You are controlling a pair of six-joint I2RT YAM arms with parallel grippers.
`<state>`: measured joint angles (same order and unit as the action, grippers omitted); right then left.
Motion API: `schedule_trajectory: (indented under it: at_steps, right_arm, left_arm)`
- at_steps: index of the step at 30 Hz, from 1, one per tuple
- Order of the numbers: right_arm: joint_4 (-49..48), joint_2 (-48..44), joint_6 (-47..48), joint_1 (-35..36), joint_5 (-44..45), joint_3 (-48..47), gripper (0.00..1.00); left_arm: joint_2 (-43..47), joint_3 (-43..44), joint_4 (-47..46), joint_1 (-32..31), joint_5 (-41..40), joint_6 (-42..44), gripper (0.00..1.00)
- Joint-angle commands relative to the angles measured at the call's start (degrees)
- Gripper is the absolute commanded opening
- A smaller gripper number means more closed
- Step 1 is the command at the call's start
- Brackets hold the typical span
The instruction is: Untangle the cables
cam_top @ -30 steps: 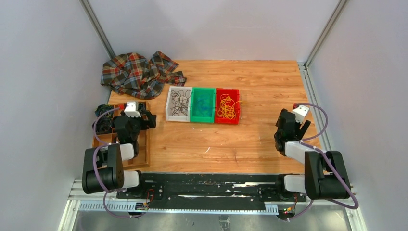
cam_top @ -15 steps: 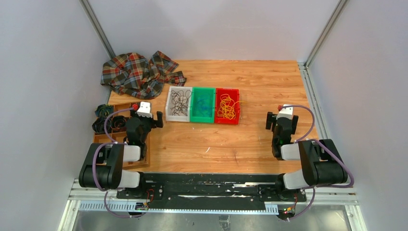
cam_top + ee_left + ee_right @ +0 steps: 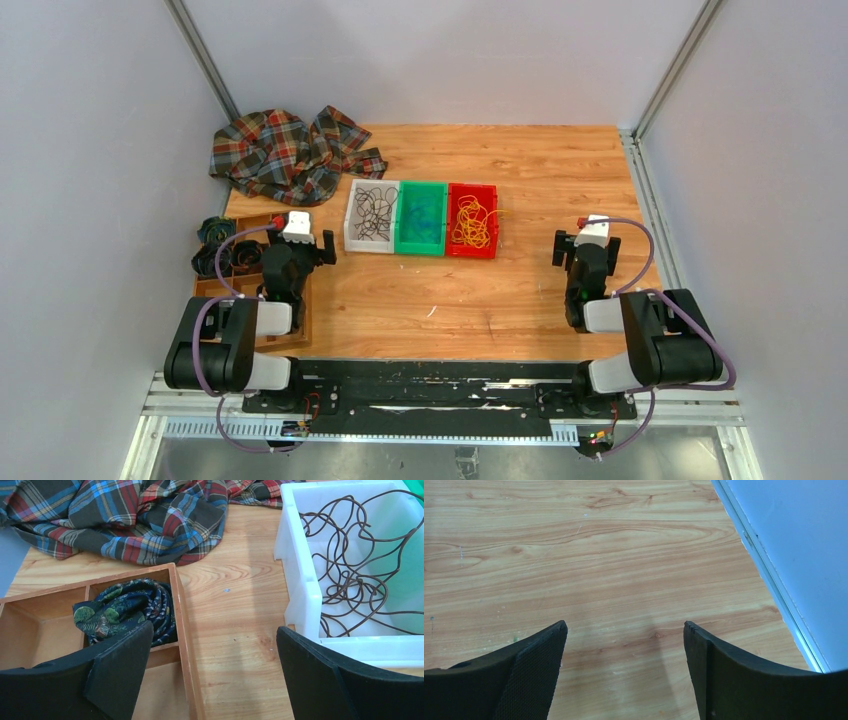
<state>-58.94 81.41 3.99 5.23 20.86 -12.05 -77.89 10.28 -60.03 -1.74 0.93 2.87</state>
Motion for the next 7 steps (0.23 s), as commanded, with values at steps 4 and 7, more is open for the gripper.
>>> schedule_trajectory:
  at_steps: [4, 7]
  right_arm:
    - [-2.3, -0.1, 0.7, -0.1, -0.3, -0.1, 0.86]
    - [-2.4, -0.2, 0.6, -0.1, -0.2, 0.1, 0.86]
  left_arm:
    - [-0.2, 0.5, -1.6, -0.3, -1.2, 0.3, 0.98]
    - [-0.1, 0.6, -1.6, -0.3, -1.1, 0.3, 0.98]
